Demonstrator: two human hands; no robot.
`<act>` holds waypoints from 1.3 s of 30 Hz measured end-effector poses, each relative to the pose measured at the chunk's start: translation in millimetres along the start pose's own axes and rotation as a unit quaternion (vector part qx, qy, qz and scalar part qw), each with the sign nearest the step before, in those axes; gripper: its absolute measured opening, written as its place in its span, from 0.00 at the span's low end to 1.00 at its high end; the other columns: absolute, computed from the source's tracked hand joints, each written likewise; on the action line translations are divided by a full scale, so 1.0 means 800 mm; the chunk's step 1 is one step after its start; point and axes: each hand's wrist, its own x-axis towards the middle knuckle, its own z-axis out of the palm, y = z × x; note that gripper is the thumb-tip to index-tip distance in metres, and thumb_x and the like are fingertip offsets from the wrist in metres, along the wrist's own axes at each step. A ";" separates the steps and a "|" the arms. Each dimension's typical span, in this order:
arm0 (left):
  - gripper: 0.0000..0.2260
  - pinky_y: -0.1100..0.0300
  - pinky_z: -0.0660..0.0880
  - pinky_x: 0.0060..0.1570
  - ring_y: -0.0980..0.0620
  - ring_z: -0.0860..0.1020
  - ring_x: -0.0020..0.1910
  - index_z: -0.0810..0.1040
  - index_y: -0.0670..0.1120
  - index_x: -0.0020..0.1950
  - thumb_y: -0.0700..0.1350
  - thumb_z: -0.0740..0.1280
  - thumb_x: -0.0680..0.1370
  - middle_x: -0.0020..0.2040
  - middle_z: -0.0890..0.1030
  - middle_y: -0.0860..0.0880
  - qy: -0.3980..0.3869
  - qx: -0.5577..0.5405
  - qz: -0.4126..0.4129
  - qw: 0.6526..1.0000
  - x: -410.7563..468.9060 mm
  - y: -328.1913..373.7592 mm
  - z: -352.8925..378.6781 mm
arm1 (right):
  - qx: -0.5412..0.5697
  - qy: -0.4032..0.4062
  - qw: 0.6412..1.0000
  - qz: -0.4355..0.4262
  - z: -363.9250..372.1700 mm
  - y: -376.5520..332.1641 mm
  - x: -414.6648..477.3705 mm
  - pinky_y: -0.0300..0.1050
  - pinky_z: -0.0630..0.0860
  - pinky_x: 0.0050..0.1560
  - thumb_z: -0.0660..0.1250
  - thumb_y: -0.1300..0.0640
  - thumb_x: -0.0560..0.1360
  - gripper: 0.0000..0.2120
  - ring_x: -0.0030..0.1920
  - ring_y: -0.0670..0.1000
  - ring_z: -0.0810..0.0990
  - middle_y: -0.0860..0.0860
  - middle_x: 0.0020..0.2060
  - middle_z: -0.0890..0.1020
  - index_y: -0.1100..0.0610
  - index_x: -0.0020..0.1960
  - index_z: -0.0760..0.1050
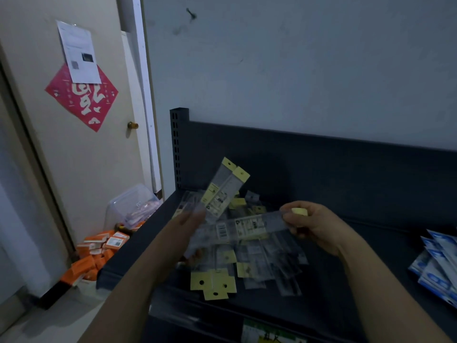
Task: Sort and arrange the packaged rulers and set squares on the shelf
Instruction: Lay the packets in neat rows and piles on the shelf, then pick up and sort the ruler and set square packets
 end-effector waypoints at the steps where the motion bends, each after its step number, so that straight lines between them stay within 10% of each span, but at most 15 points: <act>1: 0.12 0.62 0.70 0.23 0.52 0.77 0.26 0.77 0.45 0.54 0.52 0.61 0.80 0.35 0.81 0.46 -0.011 0.013 -0.001 1.000 -0.012 0.008 0.012 | 0.001 0.013 1.000 -0.007 0.007 0.001 0.005 0.38 0.71 0.29 0.69 0.65 0.73 0.08 0.30 0.46 0.75 0.51 0.32 0.80 0.59 0.51 0.78; 9: 0.10 0.53 0.77 0.35 0.45 0.82 0.36 0.77 0.45 0.58 0.37 0.61 0.80 0.44 0.85 0.42 -0.026 -0.081 -0.007 0.996 -0.019 0.002 0.010 | 0.157 0.066 0.983 -0.070 0.051 0.018 0.033 0.42 0.81 0.50 0.67 0.66 0.75 0.04 0.45 0.52 0.83 0.57 0.45 0.83 0.65 0.50 0.76; 12: 0.12 0.52 0.76 0.38 0.46 0.83 0.36 0.76 0.46 0.56 0.33 0.57 0.81 0.42 0.85 0.44 0.016 -0.099 -0.012 0.995 -0.014 0.000 0.012 | -0.111 0.070 0.990 -0.054 0.057 0.020 0.031 0.38 0.76 0.48 0.68 0.60 0.76 0.14 0.49 0.48 0.80 0.51 0.52 0.81 0.61 0.61 0.75; 15: 0.11 0.55 0.76 0.36 0.47 0.82 0.39 0.75 0.46 0.55 0.34 0.57 0.81 0.45 0.84 0.43 0.052 -0.136 -0.013 0.989 -0.011 -0.004 0.011 | -0.411 0.033 0.911 -0.026 0.058 0.031 0.029 0.40 0.72 0.53 0.70 0.49 0.73 0.20 0.56 0.50 0.75 0.52 0.58 0.78 0.59 0.60 0.77; 19: 0.09 0.54 0.71 0.37 0.48 0.76 0.37 0.75 0.42 0.55 0.34 0.59 0.79 0.44 0.84 0.44 0.081 -0.155 -0.029 0.984 -0.003 -0.009 0.007 | -0.500 0.012 0.866 0.003 0.063 0.036 0.028 0.49 0.63 0.69 0.66 0.36 0.71 0.33 0.68 0.54 0.61 0.50 0.68 0.67 0.53 0.70 0.69; 23: 0.08 0.56 0.68 0.35 0.51 0.71 0.33 0.77 0.40 0.50 0.40 0.59 0.80 0.41 0.76 0.43 0.097 -0.147 -0.051 0.983 0.008 -0.016 0.006 | -0.538 0.034 0.842 0.027 0.073 0.035 0.032 0.50 0.67 0.64 0.66 0.30 0.65 0.36 0.65 0.56 0.64 0.54 0.62 0.69 0.55 0.63 0.72; 27: 0.08 0.62 0.69 0.24 0.52 0.71 0.31 0.75 0.39 0.50 0.40 0.58 0.82 0.35 0.75 0.46 0.100 -0.185 -0.034 0.977 0.011 -0.013 0.012 | -0.470 0.053 0.879 0.059 0.072 0.032 0.037 0.41 0.63 0.32 0.71 0.39 0.67 0.24 0.38 0.53 0.71 0.53 0.36 0.67 0.54 0.31 0.62; 34: 0.07 0.57 0.70 0.33 0.51 0.72 0.35 0.74 0.41 0.51 0.40 0.58 0.82 0.40 0.77 0.44 0.080 -0.174 0.001 0.982 0.014 -0.008 0.009 | -0.410 0.117 0.902 0.065 0.062 0.019 0.034 0.38 0.57 0.22 0.68 0.59 0.70 0.17 0.24 0.47 0.63 0.50 0.25 0.65 0.56 0.31 0.61; 39: 0.07 0.56 0.70 0.34 0.51 0.73 0.35 0.74 0.41 0.52 0.39 0.57 0.82 0.42 0.78 0.43 0.078 -0.177 0.001 0.981 0.017 -0.010 0.009 | -0.409 0.103 0.905 0.052 0.066 0.026 0.026 0.41 0.66 0.31 0.73 0.50 0.68 0.15 0.30 0.49 0.74 0.55 0.32 0.78 0.61 0.37 0.75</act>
